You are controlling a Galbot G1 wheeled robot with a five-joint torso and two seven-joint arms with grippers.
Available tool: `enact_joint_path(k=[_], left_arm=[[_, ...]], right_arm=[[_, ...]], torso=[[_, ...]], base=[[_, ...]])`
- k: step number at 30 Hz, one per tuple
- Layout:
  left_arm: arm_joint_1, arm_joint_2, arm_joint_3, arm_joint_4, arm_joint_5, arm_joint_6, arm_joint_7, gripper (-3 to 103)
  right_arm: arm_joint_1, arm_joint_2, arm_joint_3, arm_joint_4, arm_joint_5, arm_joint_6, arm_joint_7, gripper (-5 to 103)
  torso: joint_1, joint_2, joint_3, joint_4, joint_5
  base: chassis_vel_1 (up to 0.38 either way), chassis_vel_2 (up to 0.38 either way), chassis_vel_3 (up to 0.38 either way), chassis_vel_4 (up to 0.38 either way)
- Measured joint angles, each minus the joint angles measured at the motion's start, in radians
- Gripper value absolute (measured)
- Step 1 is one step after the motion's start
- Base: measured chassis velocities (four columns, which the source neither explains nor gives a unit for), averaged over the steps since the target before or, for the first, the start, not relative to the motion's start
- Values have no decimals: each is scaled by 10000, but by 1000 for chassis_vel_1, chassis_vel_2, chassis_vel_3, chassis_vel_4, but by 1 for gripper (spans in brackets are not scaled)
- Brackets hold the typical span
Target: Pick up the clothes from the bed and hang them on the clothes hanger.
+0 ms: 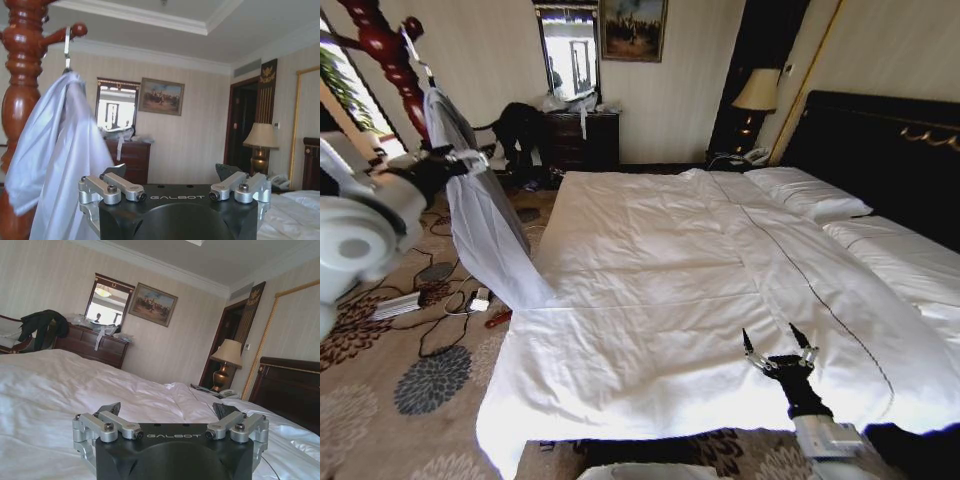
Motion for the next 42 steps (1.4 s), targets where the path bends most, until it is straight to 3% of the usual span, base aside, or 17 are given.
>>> enact_joint_path(k=[4, 6, 8, 10, 15, 16, 19, 21, 23, 24, 26, 28, 34, 42], left_arm=[[2029, -657, -1110, -479, 1114, -504, 346, 100], [2433, -810, -1287, -643, 1375, -596, 446, 100], [3370, -1211, -1553, -1071, 2216, -844, 670, 100], [3825, -1418, -1617, -1260, 2661, -996, 759, 100], [6042, -2676, -1766, -2116, 4750, -1475, 1095, 100], [6042, -2676, -1766, -2116, 4750, -1475, 1095, 100], [7394, -3869, -1884, -2449, 6219, -1889, 1458, 100], [7713, -4245, -1910, -2519, 6464, -2020, 1574, 100], [8542, -5165, -1922, -2647, 7115, -2450, 1953, 100], [9126, -5739, -1830, -2676, 7858, -2980, 2276, 100], [9284, -5887, -1787, -2675, 8093, -3163, 2382, 100], [9999, -6585, -1540, -2601, 9073, -4129, 2960, 100], [11020, -7576, -1098, -2374, 10226, -5393, 3710, 100], [11979, -8263, -986, -2147, 10766, -6300, 3854, 100]], right_arm=[[0, 0, 0, 0, 0, 0, 0, 100], [0, 0, 0, 0, 0, 0, 0, 100], [0, 0, 0, 0, 0, 0, 0, 100], [0, 0, 0, 0, 0, 0, 0, 100], [0, 0, 0, 0, 0, 0, 0, 100], [0, 0, 0, 0, 0, 0, 0, 100], [0, -1, 0, 0, -1, 0, 0, 100], [0, 0, -1, -1, 0, 0, -1, 100], [0, 0, 0, 0, 0, 0, 0, 100], [0, 0, -1, 0, -1, 0, 0, 100], [0, -1, 0, 0, 0, 0, -1, 100], [0, 0, 0, 0, 0, 0, 0, 100], [0, -1, 0, 0, -1, 0, 0, 100], [0, 0, 0, 0, 0, 0, 0, 100]], torso=[[0, -1, 0, 2, -2], [0, 0, 0, 2, -2], [0, 0, 0, 1, 2], [1, -1, 0, 1, 0], [0, 0, -1, 2, 1], [0, 0, -1, 2, 1], [0, 0, 0, 0, 0], [0, 0, 0, 2, 1], [-1, 0, -1, 4, -1], [-1, 0, -1, 4, 1], [-1, 0, -1, 3, 0], [-1, 0, 0, 1, 2], [-1, 0, 0, 1, 1], [-1, 0, 0, 1, 0]], base=[[0, 0, 0, 0], [0, 0, 0, 0], [0, 0, 0, 0], [0, 0, 0, 0], [0, 0, 0, 0], [0, 0, 0, 0], [0, 0, 0, 0], [0, 0, 0, 0], [0, 0, 0, 0], [0, 0, 0, 0], [0, 0, 0, 0], [0, 0, 0, 0], [0, 0, 0, 0], [0, 0, 0, 0]])
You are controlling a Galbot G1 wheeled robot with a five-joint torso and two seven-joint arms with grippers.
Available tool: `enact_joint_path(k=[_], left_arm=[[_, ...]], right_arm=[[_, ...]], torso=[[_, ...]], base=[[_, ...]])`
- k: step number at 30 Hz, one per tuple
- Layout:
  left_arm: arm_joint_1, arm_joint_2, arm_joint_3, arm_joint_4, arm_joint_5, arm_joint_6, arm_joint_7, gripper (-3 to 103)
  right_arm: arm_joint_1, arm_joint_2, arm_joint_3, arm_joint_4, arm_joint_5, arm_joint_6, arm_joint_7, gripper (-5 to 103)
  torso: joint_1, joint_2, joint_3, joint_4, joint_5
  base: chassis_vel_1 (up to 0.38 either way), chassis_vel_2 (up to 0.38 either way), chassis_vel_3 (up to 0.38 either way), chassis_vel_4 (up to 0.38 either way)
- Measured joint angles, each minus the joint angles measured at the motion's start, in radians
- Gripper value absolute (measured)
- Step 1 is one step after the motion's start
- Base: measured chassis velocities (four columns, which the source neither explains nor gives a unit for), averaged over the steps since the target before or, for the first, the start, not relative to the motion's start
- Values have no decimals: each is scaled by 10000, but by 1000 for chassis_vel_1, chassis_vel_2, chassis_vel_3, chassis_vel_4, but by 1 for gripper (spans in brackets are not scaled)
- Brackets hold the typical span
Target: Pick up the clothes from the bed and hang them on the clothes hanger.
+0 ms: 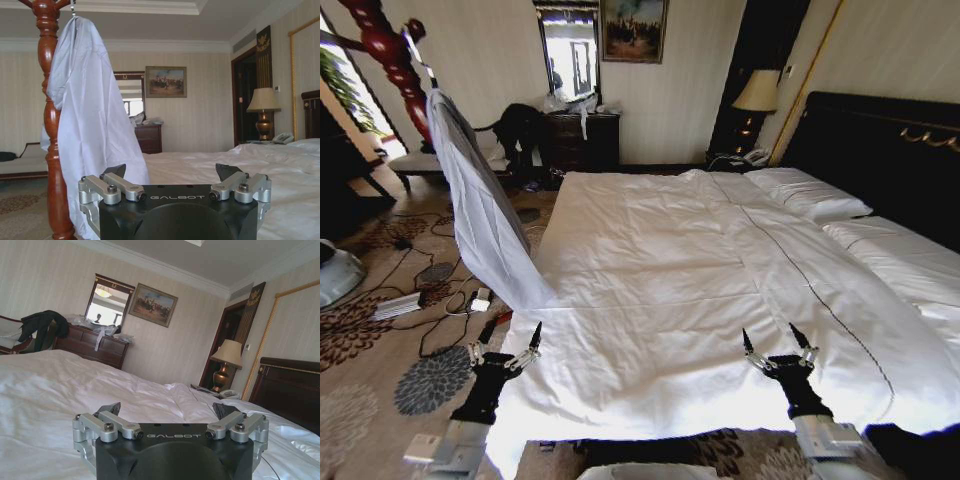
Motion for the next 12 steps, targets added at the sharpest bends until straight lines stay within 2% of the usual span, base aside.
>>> enact_joint_path(k=[8, 12], left_arm=[[961, -98, 175, 305, -67, -1016, -10, 100], [1151, 11, 490, 376, -110, -1196, -39, 100]], right_arm=[[0, 0, 0, 0, 0, 0, 0, 100], [0, 0, 0, 0, 0, 0, 0, 100]], torso=[[2, 0, 0, 0, 0], [1, 0, 0, 0, -1]], base=[[0, 0, 0, 0], [0, 0, 0, 0]])
